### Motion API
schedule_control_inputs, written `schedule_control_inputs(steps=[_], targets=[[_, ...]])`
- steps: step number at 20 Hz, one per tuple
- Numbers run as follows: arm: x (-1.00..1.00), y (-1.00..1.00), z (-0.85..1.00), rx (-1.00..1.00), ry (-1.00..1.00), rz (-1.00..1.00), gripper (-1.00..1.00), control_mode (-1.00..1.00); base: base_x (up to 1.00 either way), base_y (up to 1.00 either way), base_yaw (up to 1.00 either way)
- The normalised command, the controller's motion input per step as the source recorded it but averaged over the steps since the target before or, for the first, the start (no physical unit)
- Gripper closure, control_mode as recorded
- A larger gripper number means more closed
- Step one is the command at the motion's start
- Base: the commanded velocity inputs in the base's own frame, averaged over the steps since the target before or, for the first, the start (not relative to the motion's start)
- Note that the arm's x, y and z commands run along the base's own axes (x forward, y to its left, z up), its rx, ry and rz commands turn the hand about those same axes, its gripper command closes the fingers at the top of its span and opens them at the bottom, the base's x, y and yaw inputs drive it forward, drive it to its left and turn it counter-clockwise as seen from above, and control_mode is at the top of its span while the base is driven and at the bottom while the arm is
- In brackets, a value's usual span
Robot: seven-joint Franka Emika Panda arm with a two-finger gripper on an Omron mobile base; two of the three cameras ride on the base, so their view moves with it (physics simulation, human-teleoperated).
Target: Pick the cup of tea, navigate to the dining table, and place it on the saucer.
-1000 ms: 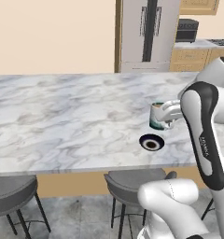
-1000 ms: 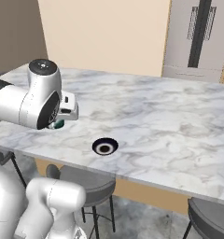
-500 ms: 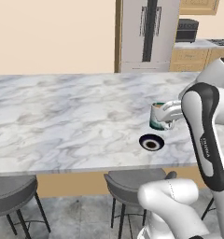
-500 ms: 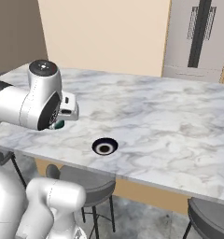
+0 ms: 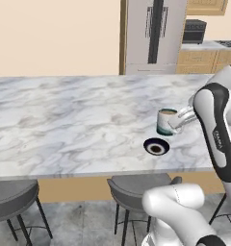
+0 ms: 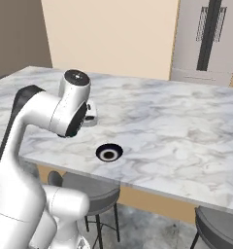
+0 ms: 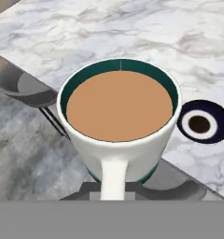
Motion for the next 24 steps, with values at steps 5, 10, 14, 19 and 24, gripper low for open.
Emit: schedule_control_inputs(steps=[5, 10, 14, 19, 24], targets=[[0.69, -0.8, -0.43, 0.0, 0.0, 0.53, 1.0, -1.0, 0.0, 0.0, 0.0], [0.65, -0.95, -0.46, 0.0, 0.0, 0.5, 1.0, -1.0, 0.0, 0.0, 0.0], [0.67, -0.66, -0.91, 0.0, 0.0, 0.44, 1.0, -1.0, 0.0, 0.0, 0.0], [0.8, -0.01, -0.8, 0.0, 0.0, 0.25, 1.0, -1.0, 0.0, 0.0, 0.0], [0.64, 0.21, -0.47, 0.0, -0.03, 0.12, 1.0, -1.0, 0.0, 0.0, 0.0]])
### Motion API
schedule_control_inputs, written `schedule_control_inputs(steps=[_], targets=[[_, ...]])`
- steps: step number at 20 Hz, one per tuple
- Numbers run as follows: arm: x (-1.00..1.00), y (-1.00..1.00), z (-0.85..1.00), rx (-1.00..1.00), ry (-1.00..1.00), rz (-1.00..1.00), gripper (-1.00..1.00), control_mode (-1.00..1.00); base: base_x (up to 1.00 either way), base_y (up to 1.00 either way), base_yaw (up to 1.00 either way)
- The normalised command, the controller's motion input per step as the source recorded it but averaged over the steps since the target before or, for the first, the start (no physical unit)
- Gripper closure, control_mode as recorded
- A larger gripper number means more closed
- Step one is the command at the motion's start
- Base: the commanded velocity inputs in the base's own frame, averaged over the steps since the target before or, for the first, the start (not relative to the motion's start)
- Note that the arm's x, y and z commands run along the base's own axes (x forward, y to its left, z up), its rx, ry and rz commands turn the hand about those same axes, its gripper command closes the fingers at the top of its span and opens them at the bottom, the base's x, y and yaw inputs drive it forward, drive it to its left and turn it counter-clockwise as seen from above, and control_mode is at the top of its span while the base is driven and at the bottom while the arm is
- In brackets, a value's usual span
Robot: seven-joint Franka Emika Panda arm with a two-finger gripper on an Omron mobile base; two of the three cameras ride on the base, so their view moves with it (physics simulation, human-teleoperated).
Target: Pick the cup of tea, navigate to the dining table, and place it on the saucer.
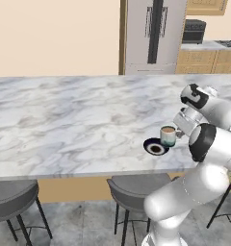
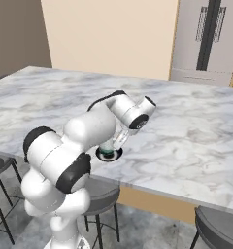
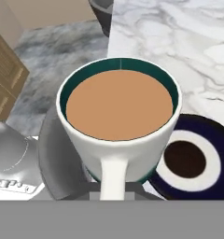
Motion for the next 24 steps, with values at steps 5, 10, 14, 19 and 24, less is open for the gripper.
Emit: schedule_control_inputs(steps=[5, 10, 14, 19, 24], targets=[[0.36, 0.02, -0.49, 0.0, -0.08, 0.06, 1.0, -1.0, 0.0, 0.0, 0.0], [0.65, 0.13, -0.5, 0.0, -0.11, 0.05, 1.0, -1.0, 0.0, 0.0, 0.0], [0.61, 0.17, -0.31, 0.0, -0.11, 0.03, 1.0, -1.0, 0.0, 0.0, 0.0], [0.34, 0.03, -0.36, 0.0, -0.09, 0.04, 1.0, -1.0, 0.0, 0.0, 0.0], [0.17, 0.0, -0.32, 0.0, -0.08, 0.05, 1.0, -1.0, 0.0, 0.0, 0.0]])
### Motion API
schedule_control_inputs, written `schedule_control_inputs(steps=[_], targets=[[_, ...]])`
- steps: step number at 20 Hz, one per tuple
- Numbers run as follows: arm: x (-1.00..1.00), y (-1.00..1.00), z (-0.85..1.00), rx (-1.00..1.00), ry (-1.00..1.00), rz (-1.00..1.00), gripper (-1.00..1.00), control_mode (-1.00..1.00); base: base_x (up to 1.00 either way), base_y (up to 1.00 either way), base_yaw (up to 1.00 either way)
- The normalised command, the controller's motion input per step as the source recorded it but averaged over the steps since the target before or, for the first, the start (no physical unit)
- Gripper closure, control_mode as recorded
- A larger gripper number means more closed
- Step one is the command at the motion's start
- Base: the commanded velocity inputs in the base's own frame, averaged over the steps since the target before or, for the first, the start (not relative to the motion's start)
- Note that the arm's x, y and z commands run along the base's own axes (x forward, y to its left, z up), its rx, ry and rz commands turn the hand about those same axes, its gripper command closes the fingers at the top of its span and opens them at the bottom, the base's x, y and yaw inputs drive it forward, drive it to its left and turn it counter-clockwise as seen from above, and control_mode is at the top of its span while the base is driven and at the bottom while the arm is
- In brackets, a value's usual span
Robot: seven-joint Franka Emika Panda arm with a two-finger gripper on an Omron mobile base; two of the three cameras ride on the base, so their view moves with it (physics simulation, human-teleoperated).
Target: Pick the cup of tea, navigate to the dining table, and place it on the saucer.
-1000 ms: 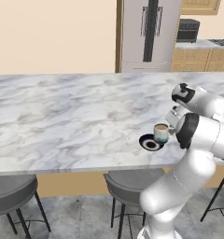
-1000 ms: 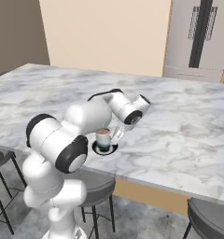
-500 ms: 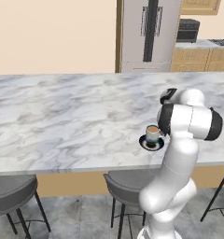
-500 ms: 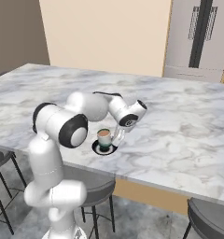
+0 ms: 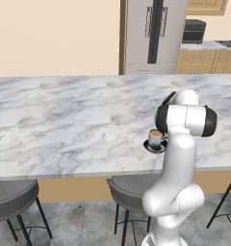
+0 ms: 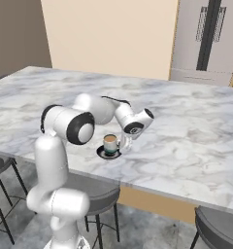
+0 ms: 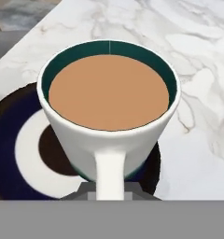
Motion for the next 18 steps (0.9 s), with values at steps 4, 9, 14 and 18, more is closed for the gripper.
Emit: schedule_control_inputs(steps=[4, 9, 14, 18], targets=[[0.09, 0.0, -0.14, 0.0, -0.09, 0.05, 1.0, -1.0, 0.0, 0.0, 0.0], [-0.01, 0.01, -0.01, 0.0, -0.1, 0.05, 1.0, -1.0, 0.0, 0.0, 0.0], [-0.1, 0.0, 0.0, 0.0, -0.12, 0.05, 1.0, -1.0, 0.0, 0.0, 0.0], [0.0, 0.0, 0.0, 0.0, -0.09, 0.04, 1.0, -1.0, 0.0, 0.0, 0.0]])
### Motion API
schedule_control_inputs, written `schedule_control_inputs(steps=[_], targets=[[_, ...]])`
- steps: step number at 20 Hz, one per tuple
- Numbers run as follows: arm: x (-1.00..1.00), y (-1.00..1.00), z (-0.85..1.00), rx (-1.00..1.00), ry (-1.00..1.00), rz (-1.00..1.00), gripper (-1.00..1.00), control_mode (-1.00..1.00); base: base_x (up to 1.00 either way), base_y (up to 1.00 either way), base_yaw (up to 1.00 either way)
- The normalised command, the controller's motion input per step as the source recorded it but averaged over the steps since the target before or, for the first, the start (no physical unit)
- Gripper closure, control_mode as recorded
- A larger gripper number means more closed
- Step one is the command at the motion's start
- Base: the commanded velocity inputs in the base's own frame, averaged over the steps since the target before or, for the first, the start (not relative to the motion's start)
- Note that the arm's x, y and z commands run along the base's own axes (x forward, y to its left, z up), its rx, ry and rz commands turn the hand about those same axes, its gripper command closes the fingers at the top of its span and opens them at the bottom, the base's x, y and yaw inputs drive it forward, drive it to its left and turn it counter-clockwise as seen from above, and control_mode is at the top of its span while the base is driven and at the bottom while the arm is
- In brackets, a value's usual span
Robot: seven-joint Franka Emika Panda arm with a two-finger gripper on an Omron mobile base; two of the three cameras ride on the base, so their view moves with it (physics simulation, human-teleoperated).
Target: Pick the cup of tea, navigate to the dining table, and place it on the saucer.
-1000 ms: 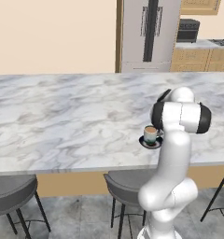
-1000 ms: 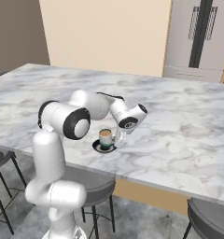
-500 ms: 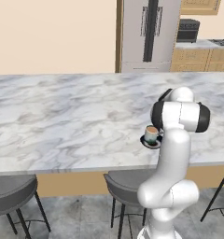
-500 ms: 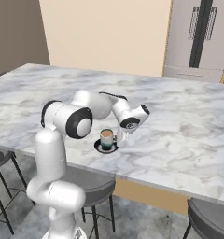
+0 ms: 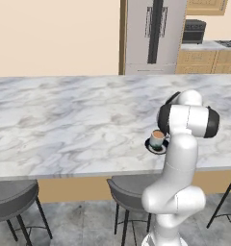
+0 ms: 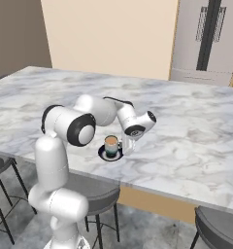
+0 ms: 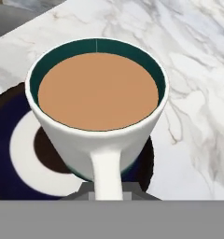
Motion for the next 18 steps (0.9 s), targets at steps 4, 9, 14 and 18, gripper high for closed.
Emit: schedule_control_inputs(steps=[4, 9, 14, 18], targets=[[-0.02, 0.01, -0.05, 0.0, -0.07, 0.04, 1.0, -1.0, 0.0, 0.0, 0.0], [0.0, 0.01, 0.0, 0.0, -0.01, 0.02, 1.0, -1.0, 0.0, 0.0, 0.0], [0.0, 0.0, 0.0, 0.0, 0.02, 0.02, 1.0, -1.0, 0.0, 0.0, 0.0], [-0.03, 0.0, 0.0, -0.02, 0.04, 0.04, 1.0, -1.0, 0.0, 0.0, 0.0]])
